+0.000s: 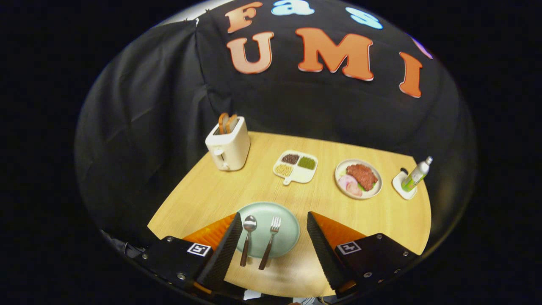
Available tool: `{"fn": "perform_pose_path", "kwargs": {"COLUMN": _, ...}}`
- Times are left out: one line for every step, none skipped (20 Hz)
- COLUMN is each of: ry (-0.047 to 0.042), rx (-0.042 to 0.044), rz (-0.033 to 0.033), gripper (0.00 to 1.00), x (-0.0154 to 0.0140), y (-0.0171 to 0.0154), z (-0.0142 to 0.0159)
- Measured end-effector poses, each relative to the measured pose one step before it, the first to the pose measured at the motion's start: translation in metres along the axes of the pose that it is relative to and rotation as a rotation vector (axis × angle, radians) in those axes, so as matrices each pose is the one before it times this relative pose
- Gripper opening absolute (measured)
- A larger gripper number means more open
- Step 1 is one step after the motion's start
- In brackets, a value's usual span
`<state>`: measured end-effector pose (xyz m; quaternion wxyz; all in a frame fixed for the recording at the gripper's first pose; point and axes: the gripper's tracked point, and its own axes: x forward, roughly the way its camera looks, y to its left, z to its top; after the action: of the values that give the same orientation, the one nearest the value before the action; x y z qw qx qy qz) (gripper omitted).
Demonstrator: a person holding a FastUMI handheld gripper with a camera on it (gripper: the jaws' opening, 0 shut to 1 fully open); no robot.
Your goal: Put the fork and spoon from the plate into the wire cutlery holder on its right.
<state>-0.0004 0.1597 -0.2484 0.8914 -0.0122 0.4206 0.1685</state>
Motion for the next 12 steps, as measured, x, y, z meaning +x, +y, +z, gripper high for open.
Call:
{"fn": "perform_pose_path", "kwargs": {"ry": 0.05662, "rx": -0.00192, "rz": -0.00809, "gripper": 0.88, "x": 0.0137, "y": 0.00224, "z": -0.01237}}
{"fn": "perform_pose_path", "kwargs": {"ry": 0.05974, "rx": -0.00946, "rz": -0.00558, "gripper": 0.87, "x": 0.01432, "y": 0.00059, "z": -0.01322}}
{"fn": "perform_pose_path", "kwargs": {"ry": 0.06399, "rx": -0.01812, "rz": -0.01238, "gripper": 0.83, "x": 0.01517, "y": -0.00082, "z": -0.01178}}
{"fn": "perform_pose_path", "kwargs": {"ry": 0.06384, "rx": -0.00628, "rz": -0.00033, "gripper": 0.81, "x": 0.01078, "y": 0.0005, "z": -0.01531}}
{"fn": "perform_pose_path", "kwargs": {"ry": 0.05414, "rx": 0.006, "rz": -0.0025, "gripper": 0.74, "x": 0.01296, "y": 0.00136, "z": -0.0083}}
{"fn": "perform_pose_path", "kwargs": {"ry": 0.04516, "rx": 0.01039, "rz": 0.0047, "gripper": 0.72, "x": 0.01143, "y": 0.00368, "z": -0.00542}}
{"fn": "perform_pose_path", "kwargs": {"ry": 0.04125, "rx": 0.00736, "rz": -0.00063, "gripper": 0.68, "x": 0.0101, "y": 0.00198, "z": -0.00445}}
{"fn": "perform_pose_path", "kwargs": {"ry": 0.03175, "rx": 0.00279, "rz": 0.00077, "gripper": 0.66, "x": 0.00919, "y": 0.00096, "z": -0.00476}}
{"fn": "perform_pose_path", "kwargs": {"ry": 0.03738, "rx": 0.00445, "rz": -0.00801, "gripper": 0.65, "x": 0.00911, "y": 0.0003, "z": -0.00423}}
{"fn": "perform_pose_path", "kwargs": {"ry": 0.02863, "rx": 0.00375, "rz": -0.00434, "gripper": 0.64, "x": 0.00783, "y": 0.00019, "z": -0.00385}}
{"fn": "perform_pose_path", "kwargs": {"ry": 0.0363, "rx": 0.00735, "rz": -0.00773, "gripper": 0.62, "x": 0.00766, "y": -0.00088, "z": -0.00392}}
{"fn": "perform_pose_path", "kwargs": {"ry": 0.03087, "rx": 0.01263, "rz": 0.00337, "gripper": 0.61, "x": 0.00658, "y": 0.00235, "z": -0.00486}}
